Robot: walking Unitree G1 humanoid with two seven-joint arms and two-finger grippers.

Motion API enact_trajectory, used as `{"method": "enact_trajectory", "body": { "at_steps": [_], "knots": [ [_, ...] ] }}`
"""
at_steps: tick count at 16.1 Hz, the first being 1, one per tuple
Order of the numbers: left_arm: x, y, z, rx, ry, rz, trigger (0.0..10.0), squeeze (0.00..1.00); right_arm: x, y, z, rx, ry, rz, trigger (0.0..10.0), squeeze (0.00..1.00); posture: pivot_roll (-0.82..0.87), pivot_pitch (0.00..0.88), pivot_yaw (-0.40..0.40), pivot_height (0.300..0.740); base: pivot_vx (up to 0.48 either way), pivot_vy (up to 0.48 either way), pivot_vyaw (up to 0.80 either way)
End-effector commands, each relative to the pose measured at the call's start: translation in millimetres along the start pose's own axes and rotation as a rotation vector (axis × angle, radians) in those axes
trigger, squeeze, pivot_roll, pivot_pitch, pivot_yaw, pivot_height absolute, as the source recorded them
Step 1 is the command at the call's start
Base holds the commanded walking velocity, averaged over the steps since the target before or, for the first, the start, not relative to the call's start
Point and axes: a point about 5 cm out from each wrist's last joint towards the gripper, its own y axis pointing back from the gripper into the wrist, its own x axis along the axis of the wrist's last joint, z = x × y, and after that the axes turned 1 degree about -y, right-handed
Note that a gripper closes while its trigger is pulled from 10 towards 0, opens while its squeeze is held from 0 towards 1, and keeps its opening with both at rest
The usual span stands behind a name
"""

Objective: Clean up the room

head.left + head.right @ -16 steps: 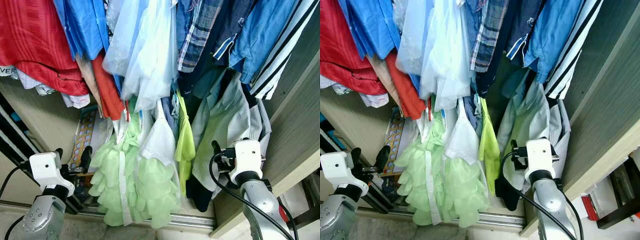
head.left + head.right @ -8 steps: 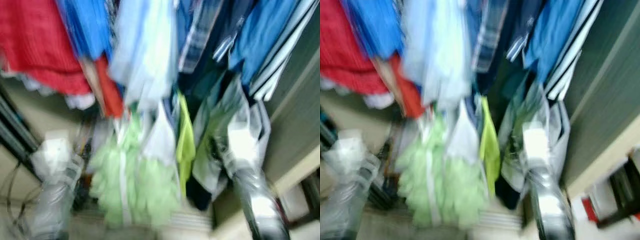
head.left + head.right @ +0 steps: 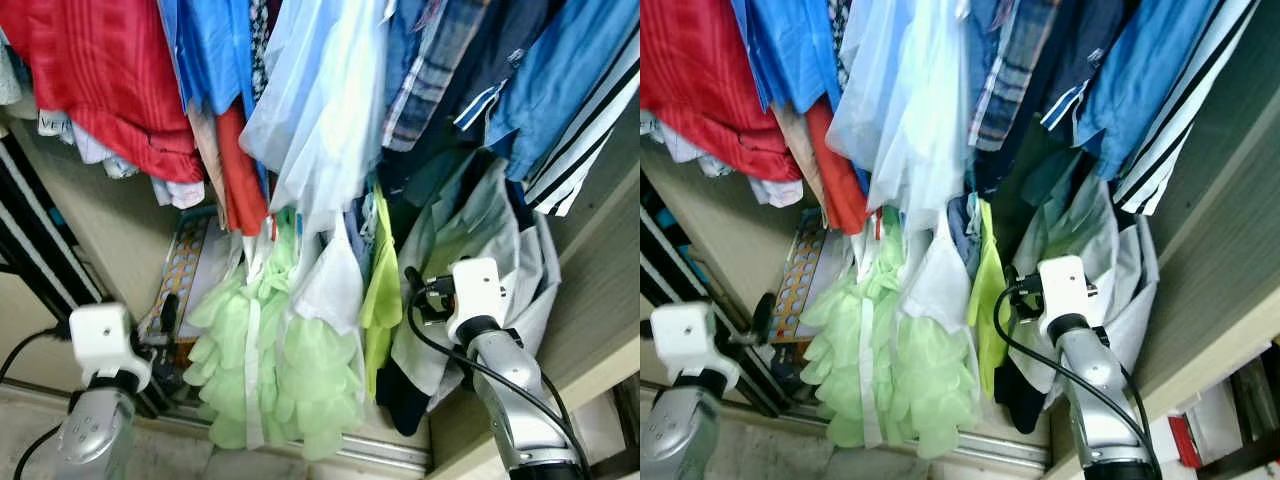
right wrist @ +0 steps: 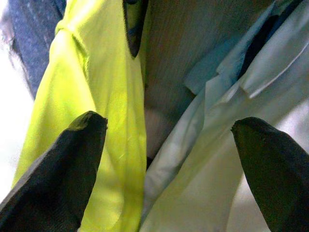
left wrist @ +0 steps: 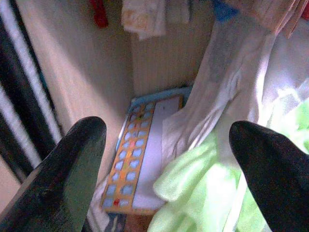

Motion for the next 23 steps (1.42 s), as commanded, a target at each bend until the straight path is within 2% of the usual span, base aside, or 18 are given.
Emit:
{"method": "enact_trajectory", "body": {
  "at_steps": [1,2,4,5,7,9,11,19,23],
  "knots": [
    [6,3.1,-0.6,-0.012,0.004,0.028,10.0,0.0,1,3.4,1.2,0.006,-0.012,0.018,10.0,0.0,0.05,0.015,-0.046,0.74,0.0,0.0,0.0],
    [6,11.6,-2.0,-0.02,0.013,0.032,10.0,0.0,1,9.4,3.6,-0.011,0.007,0.023,10.0,0.0,0.05,0.019,-0.049,0.74,0.0,0.0,0.0],
    [1,31.7,-6.0,-0.029,-0.092,0.015,10.0,0.0,2,27.7,4.7,0.019,-0.051,0.043,10.0,0.0,0.06,0.023,-0.054,0.74,0.0,0.0,0.0],
    [-3,41.2,-7.5,-0.023,-0.098,-0.008,10.0,0.0,-1,38.9,6.9,-0.001,-0.05,0.032,10.0,0.0,0.06,0.023,-0.059,0.74,0.0,0.0,0.0],
    [-6,46.5,-9.6,0.009,-0.081,-0.021,10.0,0.0,-12,47.3,8.0,-0.017,-0.07,-0.011,10.0,0.0,0.06,0.017,-0.055,0.74,0.0,0.0,0.0],
    [-8,43.9,-3.6,0.001,-0.075,-0.024,10.0,0.0,-11,43.5,6.0,-0.015,-0.064,-0.006,10.0,0.0,0.05,0.011,-0.051,0.74,0.0,0.0,0.0],
    [-7,35.6,6.9,-0.04,-0.069,-0.014,10.0,0.0,-5,37.4,3.4,0.007,-0.013,0.015,10.0,0.0,0.06,0.007,-0.049,0.74,0.0,0.0,0.25],
    [8,15.8,21.2,-0.067,-0.081,0.058,10.0,0.0,5,20.9,-4.1,0.036,-0.015,0.057,10.0,0.0,0.05,0.026,-0.053,0.74,0.0,0.0,0.8],
    [10,12.4,21.6,-0.045,-0.072,0.067,10.0,0.0,9,14.9,-6.7,0.054,-0.022,0.076,10.0,0.0,0.04,0.028,-0.055,0.74,0.0,0.0,0.29]
  ]
}}
